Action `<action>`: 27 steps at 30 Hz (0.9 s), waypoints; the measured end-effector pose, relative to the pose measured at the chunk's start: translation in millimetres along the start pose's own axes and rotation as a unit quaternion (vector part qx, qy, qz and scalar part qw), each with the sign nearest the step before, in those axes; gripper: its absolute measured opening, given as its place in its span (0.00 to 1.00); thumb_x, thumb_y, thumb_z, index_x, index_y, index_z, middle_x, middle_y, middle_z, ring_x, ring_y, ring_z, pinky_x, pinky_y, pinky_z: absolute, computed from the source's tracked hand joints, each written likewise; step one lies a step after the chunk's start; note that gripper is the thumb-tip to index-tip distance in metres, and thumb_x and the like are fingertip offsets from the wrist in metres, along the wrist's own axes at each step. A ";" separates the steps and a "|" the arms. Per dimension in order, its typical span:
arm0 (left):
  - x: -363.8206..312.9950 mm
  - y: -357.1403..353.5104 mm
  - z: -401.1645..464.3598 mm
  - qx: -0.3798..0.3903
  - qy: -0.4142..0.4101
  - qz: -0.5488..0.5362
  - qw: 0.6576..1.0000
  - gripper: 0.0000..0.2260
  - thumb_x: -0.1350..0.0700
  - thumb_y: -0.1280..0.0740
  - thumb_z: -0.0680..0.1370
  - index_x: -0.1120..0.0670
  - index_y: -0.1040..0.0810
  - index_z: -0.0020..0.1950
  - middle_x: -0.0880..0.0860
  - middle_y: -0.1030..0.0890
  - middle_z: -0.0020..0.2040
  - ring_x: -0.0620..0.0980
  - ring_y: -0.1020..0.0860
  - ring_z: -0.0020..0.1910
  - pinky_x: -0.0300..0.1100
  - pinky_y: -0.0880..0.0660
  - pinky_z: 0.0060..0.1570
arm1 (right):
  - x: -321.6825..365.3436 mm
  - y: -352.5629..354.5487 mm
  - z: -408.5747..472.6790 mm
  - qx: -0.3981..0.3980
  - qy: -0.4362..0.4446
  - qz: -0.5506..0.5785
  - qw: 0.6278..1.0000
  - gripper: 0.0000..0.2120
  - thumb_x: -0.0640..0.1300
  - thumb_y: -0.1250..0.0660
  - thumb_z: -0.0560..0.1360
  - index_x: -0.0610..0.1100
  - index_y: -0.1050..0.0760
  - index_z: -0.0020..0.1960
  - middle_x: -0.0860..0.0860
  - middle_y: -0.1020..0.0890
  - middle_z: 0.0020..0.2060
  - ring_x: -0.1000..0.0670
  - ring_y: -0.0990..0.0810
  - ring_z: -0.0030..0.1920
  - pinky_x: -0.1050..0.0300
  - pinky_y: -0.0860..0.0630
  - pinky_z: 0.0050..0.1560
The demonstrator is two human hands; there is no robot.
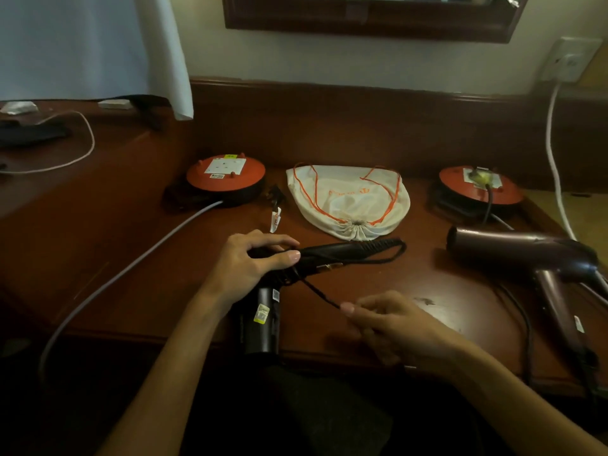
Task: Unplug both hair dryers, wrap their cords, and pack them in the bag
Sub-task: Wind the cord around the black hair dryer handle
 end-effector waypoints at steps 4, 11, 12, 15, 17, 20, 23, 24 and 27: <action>0.6 7.5 -1.6 0.022 0.033 -0.034 0.999 0.12 0.53 0.22 0.68 0.51 0.12 0.50 0.54 0.20 0.47 0.53 0.17 0.47 0.40 0.19 0.44 | -1.2 19.9 1.8 0.076 -0.050 -0.011 0.996 0.16 0.52 0.33 0.80 0.38 0.21 0.47 0.49 0.35 0.30 0.51 0.38 0.27 0.58 0.39 0.27; -0.9 4.4 -5.6 0.066 -0.011 -0.003 0.998 0.10 0.55 0.24 0.71 0.52 0.13 0.52 0.51 0.20 0.45 0.52 0.20 0.49 0.44 0.20 0.51 | 49.6 29.7 67.3 -0.024 0.108 -0.331 0.937 0.10 0.37 0.29 0.76 0.34 0.20 0.38 0.45 0.23 0.26 0.48 0.27 0.25 0.59 0.32 0.29; -2.7 4.1 -7.1 0.075 -0.022 0.007 0.997 0.10 0.55 0.24 0.72 0.52 0.13 0.52 0.49 0.19 0.44 0.50 0.20 0.50 0.43 0.21 0.52 | 55.3 27.3 79.8 -0.025 0.110 -0.367 0.923 0.13 0.36 0.29 0.76 0.30 0.21 0.36 0.41 0.23 0.26 0.44 0.27 0.26 0.58 0.31 0.30; -6.0 -1.5 -11.0 0.096 -0.042 0.078 0.992 0.10 0.51 0.23 0.71 0.47 0.13 0.53 0.43 0.18 0.45 0.42 0.23 0.53 0.38 0.24 0.54 | 78.0 20.7 99.2 -0.012 0.132 -0.412 0.901 0.12 0.45 0.27 0.76 0.39 0.18 0.36 0.50 0.19 0.29 0.57 0.23 0.28 0.68 0.30 0.29; -3.6 -3.0 -11.5 0.075 -0.019 0.134 0.988 0.14 0.44 0.22 0.69 0.42 0.16 0.54 0.41 0.19 0.48 0.37 0.27 0.57 0.44 0.26 0.60 | 92.7 20.4 101.0 -0.010 0.143 -0.429 0.892 0.11 0.48 0.25 0.74 0.40 0.16 0.39 0.54 0.19 0.31 0.61 0.22 0.30 0.69 0.29 0.30; -5.2 -8.1 -10.0 0.049 0.003 0.230 0.972 0.25 0.36 0.25 0.68 0.37 0.23 0.64 0.39 0.24 0.53 0.40 0.29 0.59 0.51 0.31 0.66 | 107.7 23.0 95.7 -0.013 0.164 -0.439 0.883 0.11 0.49 0.24 0.73 0.40 0.16 0.40 0.49 0.17 0.32 0.53 0.20 0.33 0.64 0.28 0.33; -13.6 -24.3 -8.6 0.069 0.002 0.349 0.935 0.30 0.32 0.30 0.71 0.32 0.34 0.72 0.39 0.32 0.52 0.43 0.36 0.59 0.49 0.39 0.64 | 115.3 7.2 83.3 0.022 0.195 -0.479 0.856 0.10 0.45 0.28 0.77 0.40 0.17 0.41 0.47 0.19 0.31 0.55 0.26 0.28 0.63 0.32 0.29; -15.6 -29.6 -8.0 0.077 -0.012 0.373 0.925 0.28 0.32 0.32 0.73 0.32 0.34 0.72 0.38 0.31 0.50 0.43 0.36 0.59 0.48 0.40 0.62 | 116.6 0.7 77.7 0.036 0.199 -0.489 0.848 0.10 0.44 0.31 0.78 0.39 0.17 0.42 0.45 0.19 0.31 0.54 0.27 0.28 0.63 0.33 0.29; -13.7 -34.4 -5.9 0.083 -0.029 0.425 0.901 0.21 0.31 0.38 0.75 0.30 0.29 0.68 0.40 0.28 0.48 0.44 0.36 0.60 0.49 0.40 0.58 | 118.2 -0.6 59.8 0.074 0.153 -0.453 0.875 0.12 0.42 0.37 0.81 0.36 0.17 0.46 0.41 0.19 0.31 0.48 0.27 0.28 0.56 0.31 0.29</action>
Point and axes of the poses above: each hand's wrist, its own z-axis towards the middle knuckle, its own y-axis out of the back of the hand, x = y × z, the point moved 4 cm from there along z, towards the middle knuckle
